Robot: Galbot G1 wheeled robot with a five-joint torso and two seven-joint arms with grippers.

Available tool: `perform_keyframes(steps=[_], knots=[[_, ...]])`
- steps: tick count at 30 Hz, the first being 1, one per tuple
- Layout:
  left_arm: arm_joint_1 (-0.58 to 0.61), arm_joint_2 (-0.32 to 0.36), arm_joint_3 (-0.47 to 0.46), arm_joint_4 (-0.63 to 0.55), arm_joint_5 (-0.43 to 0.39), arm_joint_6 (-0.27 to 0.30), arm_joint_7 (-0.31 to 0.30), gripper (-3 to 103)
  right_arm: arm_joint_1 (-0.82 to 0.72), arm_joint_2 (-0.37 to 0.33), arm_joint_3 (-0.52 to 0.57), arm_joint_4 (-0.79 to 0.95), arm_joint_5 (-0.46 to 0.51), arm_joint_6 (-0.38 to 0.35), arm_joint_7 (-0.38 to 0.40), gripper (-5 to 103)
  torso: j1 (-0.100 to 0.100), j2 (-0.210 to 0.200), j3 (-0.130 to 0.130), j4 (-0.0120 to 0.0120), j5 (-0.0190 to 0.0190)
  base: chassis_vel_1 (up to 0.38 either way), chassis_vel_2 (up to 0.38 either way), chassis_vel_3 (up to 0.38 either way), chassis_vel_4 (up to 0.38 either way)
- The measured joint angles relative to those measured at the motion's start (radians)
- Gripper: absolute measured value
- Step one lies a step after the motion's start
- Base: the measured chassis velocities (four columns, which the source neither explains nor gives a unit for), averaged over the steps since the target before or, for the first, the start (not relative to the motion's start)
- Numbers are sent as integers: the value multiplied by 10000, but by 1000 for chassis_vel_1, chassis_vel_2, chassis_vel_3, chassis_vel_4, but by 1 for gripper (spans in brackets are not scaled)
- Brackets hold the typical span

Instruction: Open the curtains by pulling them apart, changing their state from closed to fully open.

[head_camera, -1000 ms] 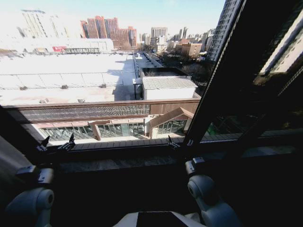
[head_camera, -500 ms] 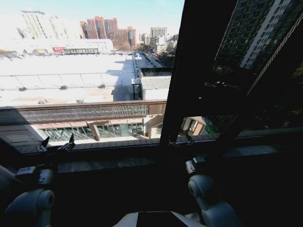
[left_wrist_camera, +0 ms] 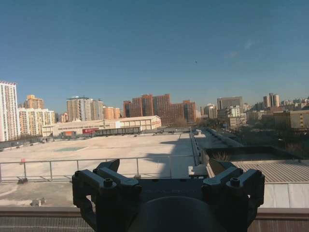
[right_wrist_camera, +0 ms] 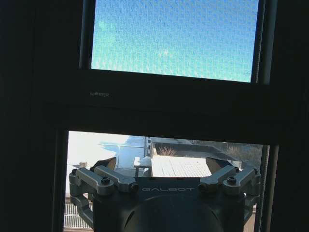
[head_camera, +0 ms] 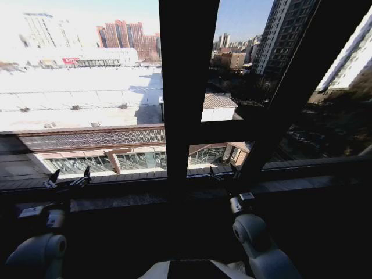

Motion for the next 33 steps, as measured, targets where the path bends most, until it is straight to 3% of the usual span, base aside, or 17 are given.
perform_keyframes(steps=[22, 33], knots=[[-1, 20, -4, 183, 5, -171, 35, 100, 27, 25, -149, -79, -39, -28, 16, 100, 2, 0, 0, 0, -1, -348, -358, 348, 358], [-1, -54, 0, 235, 56, -228, 68, 100, -3, 22, -262, -76, -41, -38, 165, 100, 3, -1, 0, -1, -4, -100, -309, 95, 312]])
